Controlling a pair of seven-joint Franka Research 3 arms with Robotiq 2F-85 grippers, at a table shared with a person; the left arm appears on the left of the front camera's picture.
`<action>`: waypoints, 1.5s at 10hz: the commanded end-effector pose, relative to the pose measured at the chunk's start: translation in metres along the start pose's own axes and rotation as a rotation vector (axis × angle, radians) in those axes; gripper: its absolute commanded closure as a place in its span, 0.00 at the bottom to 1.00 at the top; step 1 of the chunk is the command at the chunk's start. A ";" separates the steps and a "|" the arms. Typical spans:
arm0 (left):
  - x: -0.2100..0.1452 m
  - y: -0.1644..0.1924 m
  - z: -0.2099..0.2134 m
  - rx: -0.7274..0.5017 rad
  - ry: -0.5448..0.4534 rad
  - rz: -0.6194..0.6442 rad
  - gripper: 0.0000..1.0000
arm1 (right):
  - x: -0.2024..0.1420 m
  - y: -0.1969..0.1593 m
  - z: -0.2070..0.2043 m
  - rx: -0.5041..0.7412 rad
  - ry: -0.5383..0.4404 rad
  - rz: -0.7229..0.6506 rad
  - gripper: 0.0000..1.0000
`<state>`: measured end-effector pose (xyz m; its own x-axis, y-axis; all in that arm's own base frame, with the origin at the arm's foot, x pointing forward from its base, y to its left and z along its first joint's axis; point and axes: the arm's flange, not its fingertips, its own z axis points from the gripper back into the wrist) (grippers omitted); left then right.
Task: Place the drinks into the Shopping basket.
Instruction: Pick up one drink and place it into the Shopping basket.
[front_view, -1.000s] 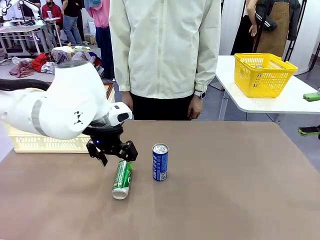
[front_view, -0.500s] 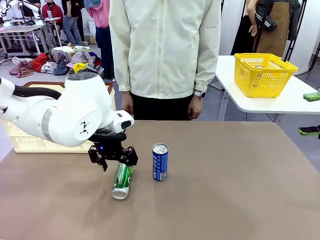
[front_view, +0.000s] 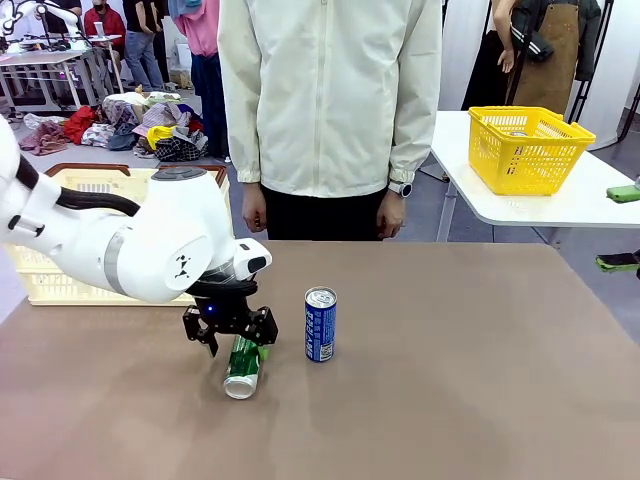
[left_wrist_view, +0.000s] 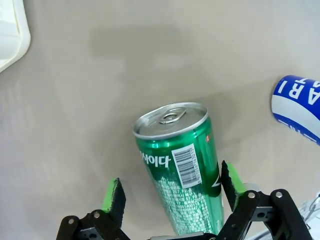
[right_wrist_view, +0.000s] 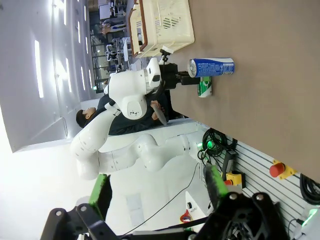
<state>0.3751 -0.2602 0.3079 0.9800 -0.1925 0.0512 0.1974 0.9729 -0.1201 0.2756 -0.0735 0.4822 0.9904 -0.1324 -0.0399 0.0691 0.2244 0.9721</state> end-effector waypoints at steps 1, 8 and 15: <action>0.006 -0.003 -0.002 0.029 -0.016 0.000 0.00 | -0.001 0.004 0.002 0.005 0.003 -0.002 0.00; 0.005 -0.004 -0.005 0.022 0.018 -0.028 1.00 | -0.001 0.004 0.002 0.005 0.003 -0.002 0.00; -0.006 -0.009 0.091 -0.018 0.087 -0.145 1.00 | -0.001 0.004 0.002 0.005 0.003 -0.002 0.00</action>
<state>0.3719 -0.2680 0.3491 0.9504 -0.3102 -0.0205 0.3056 0.9444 -0.1208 0.2756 -0.0736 0.4820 0.9903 -0.1327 -0.0403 0.0696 0.2242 0.9721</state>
